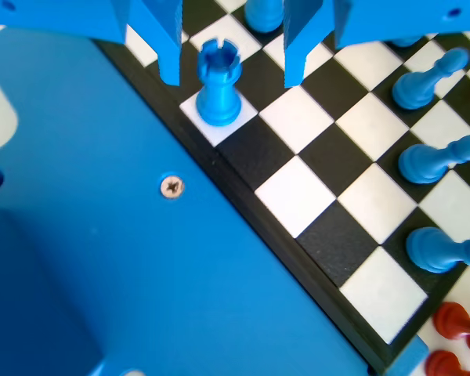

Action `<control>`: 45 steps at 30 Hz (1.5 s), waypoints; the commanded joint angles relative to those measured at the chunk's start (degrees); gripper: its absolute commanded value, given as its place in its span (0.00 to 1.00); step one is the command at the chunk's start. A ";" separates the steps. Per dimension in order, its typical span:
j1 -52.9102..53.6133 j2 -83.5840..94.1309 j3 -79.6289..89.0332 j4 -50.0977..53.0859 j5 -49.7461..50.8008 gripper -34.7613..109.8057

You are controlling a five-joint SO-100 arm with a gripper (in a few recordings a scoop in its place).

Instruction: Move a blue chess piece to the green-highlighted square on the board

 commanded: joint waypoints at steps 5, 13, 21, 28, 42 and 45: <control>-0.09 6.06 -17.14 21.09 3.96 0.33; 0.00 17.75 -25.75 30.85 16.35 0.25; 3.16 34.19 -29.79 39.20 29.27 0.25; 5.63 49.57 -33.57 51.15 33.66 0.25; 5.80 60.29 -33.31 52.03 36.21 0.25; 5.45 63.54 -33.31 51.50 36.21 0.25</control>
